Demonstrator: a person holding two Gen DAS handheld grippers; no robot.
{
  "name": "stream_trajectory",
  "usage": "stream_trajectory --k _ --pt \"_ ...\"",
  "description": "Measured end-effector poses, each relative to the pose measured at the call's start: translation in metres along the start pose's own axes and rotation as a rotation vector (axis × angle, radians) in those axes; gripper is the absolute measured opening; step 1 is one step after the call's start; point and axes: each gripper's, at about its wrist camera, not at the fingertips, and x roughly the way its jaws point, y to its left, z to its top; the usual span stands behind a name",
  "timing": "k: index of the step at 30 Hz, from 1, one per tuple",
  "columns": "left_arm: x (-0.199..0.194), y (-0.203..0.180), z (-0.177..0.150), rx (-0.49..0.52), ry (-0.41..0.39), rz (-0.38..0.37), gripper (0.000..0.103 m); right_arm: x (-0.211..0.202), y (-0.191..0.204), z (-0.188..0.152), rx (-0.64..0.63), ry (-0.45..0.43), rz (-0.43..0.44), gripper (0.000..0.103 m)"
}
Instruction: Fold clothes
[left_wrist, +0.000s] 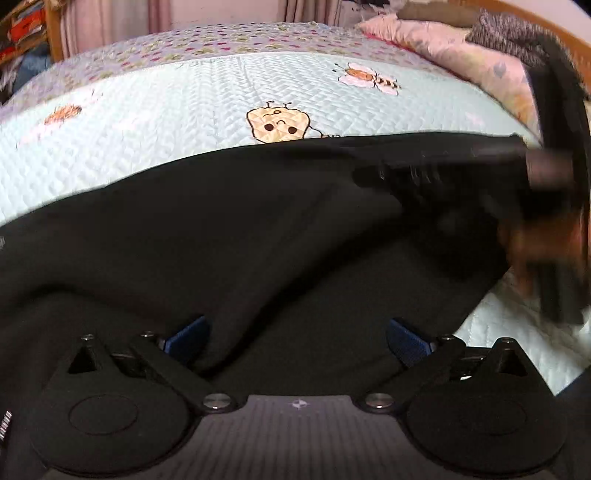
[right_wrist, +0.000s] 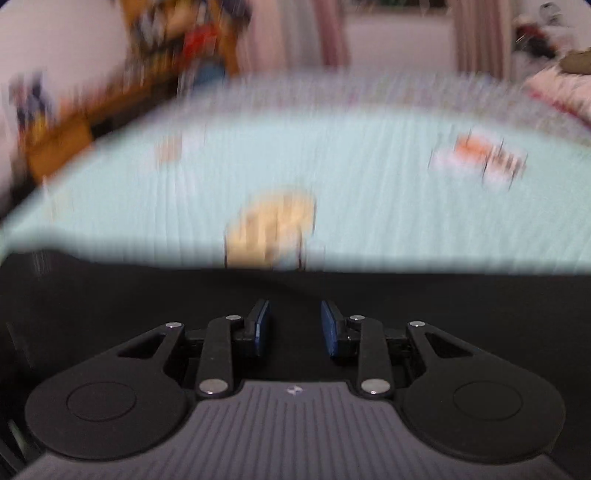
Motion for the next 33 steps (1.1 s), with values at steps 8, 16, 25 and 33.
stream_trajectory --k 8,16,25,33 --pt "-0.003 0.003 -0.005 -0.003 -0.021 -0.024 0.102 -0.031 0.016 -0.025 -0.07 -0.01 -0.03 0.032" --pt "-0.003 0.003 -0.008 0.007 -0.044 -0.014 0.102 -0.054 -0.001 -0.024 0.106 -0.109 -0.042 0.033" --pt "-0.004 0.001 -0.015 0.005 -0.077 0.005 0.102 -0.011 0.018 0.02 -0.281 0.039 -0.052 0.034" --pt "-0.015 0.012 -0.013 -0.062 -0.103 -0.047 0.102 0.051 -0.002 0.044 -0.056 0.081 -0.121 0.048"
